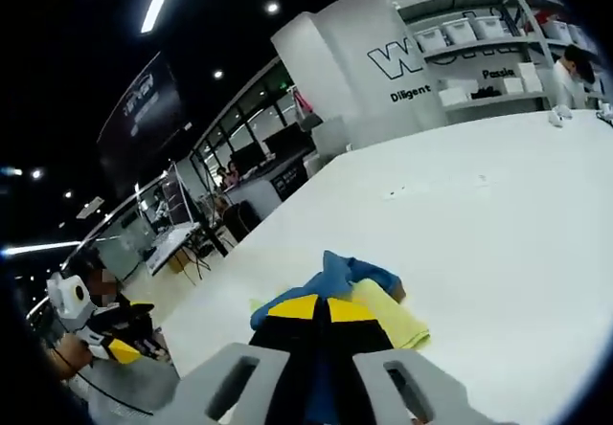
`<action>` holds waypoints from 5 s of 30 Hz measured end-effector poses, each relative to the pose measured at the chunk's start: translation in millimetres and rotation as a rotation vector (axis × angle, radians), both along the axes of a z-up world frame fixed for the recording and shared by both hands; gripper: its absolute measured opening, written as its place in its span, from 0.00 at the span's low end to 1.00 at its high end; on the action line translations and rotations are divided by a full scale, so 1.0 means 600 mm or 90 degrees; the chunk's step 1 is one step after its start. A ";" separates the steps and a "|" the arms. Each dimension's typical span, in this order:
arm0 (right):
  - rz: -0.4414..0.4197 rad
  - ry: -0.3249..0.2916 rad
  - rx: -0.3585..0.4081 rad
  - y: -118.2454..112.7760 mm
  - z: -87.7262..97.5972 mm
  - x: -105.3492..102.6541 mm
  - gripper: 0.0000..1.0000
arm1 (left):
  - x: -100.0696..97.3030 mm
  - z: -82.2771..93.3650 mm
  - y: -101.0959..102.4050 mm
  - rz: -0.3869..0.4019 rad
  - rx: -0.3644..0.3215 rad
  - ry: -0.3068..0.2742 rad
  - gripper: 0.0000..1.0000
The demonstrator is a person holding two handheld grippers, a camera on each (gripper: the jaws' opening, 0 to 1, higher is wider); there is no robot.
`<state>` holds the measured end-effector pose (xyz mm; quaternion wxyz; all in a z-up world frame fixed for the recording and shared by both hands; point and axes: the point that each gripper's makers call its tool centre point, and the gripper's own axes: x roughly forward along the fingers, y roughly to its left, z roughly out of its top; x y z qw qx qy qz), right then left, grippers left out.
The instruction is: Fold the garment on the visible template until the final outline fits inside the template.
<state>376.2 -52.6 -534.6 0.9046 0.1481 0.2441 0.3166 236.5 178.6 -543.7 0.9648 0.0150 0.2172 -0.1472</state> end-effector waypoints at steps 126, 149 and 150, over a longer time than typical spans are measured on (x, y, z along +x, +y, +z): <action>0.017 0.024 -0.041 -0.088 0.095 0.000 0.00 | 0.259 -0.165 -0.168 -0.192 -0.072 0.138 0.47; -0.004 0.013 -0.029 -0.084 0.098 0.036 0.00 | 0.282 -0.173 -0.203 -0.231 -0.131 0.152 0.11; -0.003 0.008 -0.029 -0.084 0.101 0.037 0.00 | 0.286 -0.167 -0.196 -0.223 -0.131 0.146 0.11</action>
